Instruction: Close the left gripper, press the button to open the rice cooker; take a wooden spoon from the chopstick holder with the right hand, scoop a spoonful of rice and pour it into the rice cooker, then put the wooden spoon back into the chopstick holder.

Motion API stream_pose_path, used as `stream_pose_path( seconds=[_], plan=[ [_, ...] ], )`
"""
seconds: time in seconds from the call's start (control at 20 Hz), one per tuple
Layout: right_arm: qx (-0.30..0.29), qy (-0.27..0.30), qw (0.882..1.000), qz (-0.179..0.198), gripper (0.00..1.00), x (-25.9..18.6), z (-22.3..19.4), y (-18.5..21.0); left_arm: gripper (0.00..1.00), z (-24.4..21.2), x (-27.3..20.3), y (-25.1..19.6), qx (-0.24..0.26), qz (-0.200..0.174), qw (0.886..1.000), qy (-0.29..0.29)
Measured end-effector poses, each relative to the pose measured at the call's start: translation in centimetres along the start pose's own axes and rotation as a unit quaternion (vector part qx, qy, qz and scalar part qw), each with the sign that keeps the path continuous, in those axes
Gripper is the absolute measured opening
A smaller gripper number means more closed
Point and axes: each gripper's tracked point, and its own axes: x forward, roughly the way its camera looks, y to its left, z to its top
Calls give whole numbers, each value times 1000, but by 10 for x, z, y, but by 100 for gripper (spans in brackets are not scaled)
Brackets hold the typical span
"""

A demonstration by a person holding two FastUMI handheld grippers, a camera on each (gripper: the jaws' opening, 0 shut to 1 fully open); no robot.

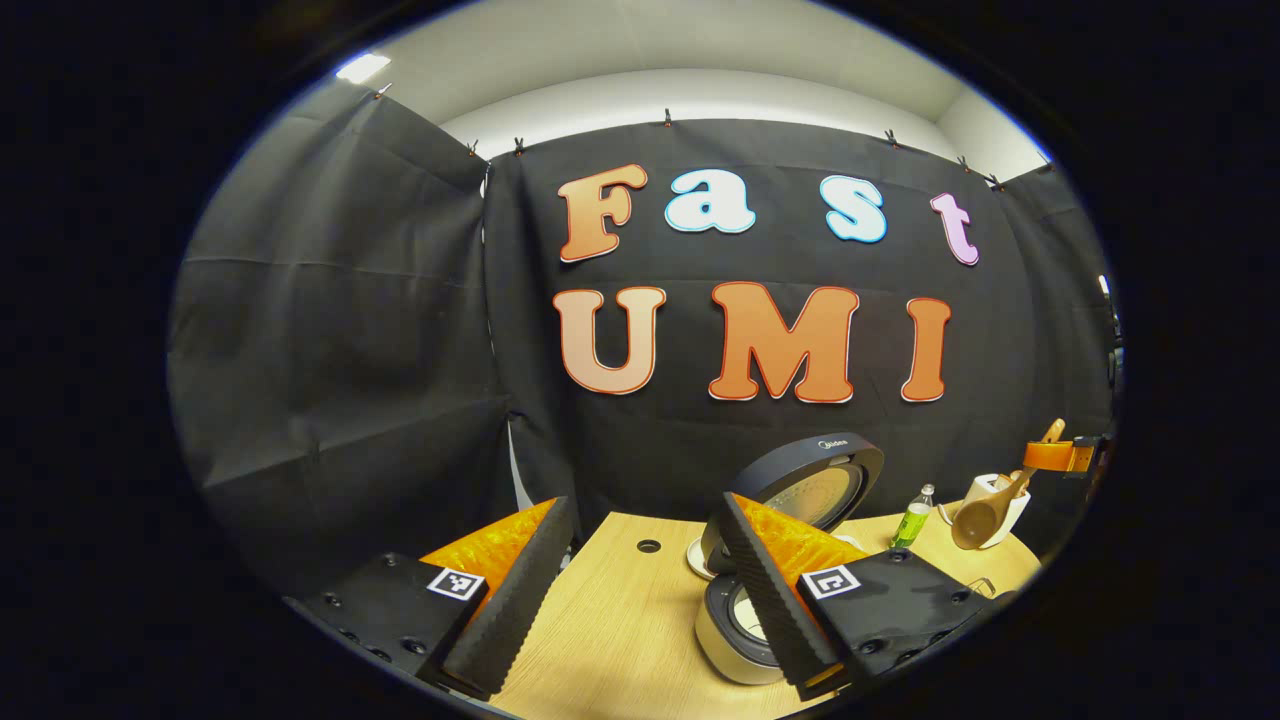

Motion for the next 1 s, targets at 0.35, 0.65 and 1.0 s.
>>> stream_pose_path(
  seconds=[0.35, 0.65, 1.0],
  plan=[
    [26, 39, 997, -67, 4, -33, -44, -88, 100, -8, 2, -29, 10, -5, 1000, 1],
    [78, 86, 990, -85, 4, -44, -101, -126, 100, -22, 0, -55, -7, -12, 1000, 14],
    [105, 135, 981, -87, 4, -34, -165, -144, 98, -25, -12, -67, 0, -6, 1000, 24]
  ],
)
